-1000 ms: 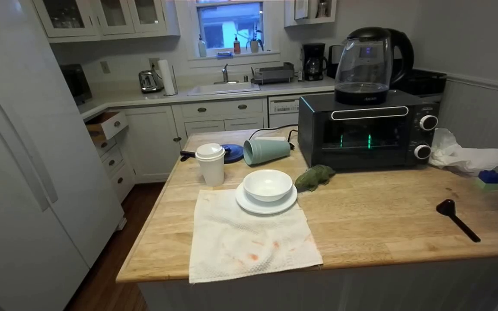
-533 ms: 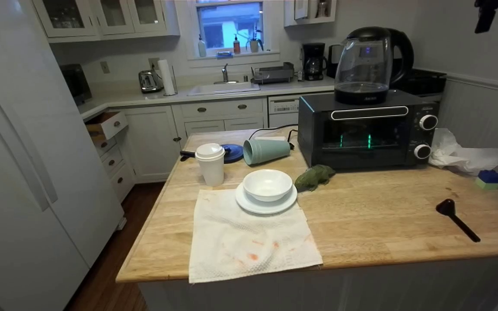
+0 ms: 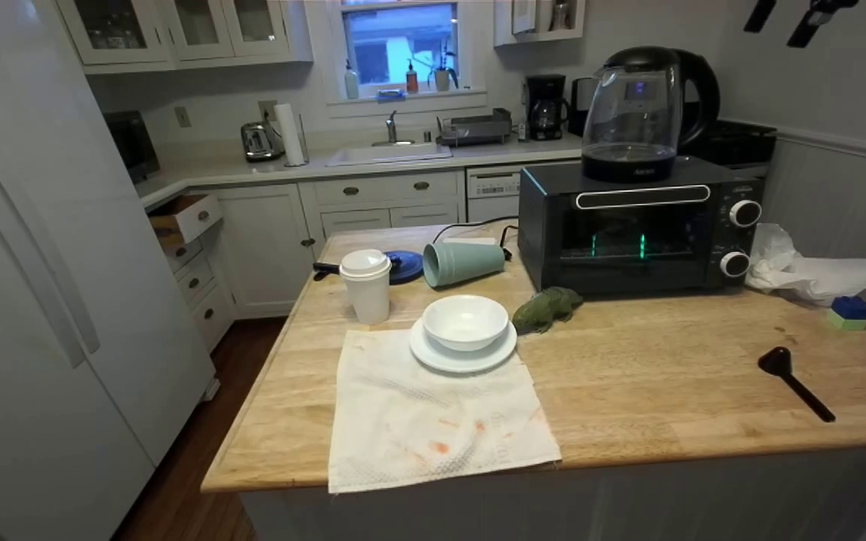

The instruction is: Take the kettle off of the oven

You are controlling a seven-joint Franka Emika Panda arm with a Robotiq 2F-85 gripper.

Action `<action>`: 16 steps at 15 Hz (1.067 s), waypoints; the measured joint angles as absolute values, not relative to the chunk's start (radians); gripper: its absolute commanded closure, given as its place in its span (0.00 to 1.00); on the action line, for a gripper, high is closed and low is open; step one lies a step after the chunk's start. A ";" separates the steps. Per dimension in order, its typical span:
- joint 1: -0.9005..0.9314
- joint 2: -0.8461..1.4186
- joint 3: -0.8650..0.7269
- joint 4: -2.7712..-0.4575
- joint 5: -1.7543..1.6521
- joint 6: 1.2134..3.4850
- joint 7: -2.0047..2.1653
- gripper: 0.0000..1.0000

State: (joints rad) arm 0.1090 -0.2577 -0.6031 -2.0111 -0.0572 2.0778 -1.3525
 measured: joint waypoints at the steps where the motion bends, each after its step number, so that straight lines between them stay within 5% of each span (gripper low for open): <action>1: 0.104 -0.229 -0.603 -1.991 -0.035 2.078 -1.360 0.00; 10: 0.027 -0.179 -0.535 -1.957 -0.007 2.078 -1.363 0.00; 16: -0.099 -0.021 -0.488 -1.791 0.318 2.008 -1.553 0.00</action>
State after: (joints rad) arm -0.0988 -0.0208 -0.4882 -1.7914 0.3183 2.0080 -1.5525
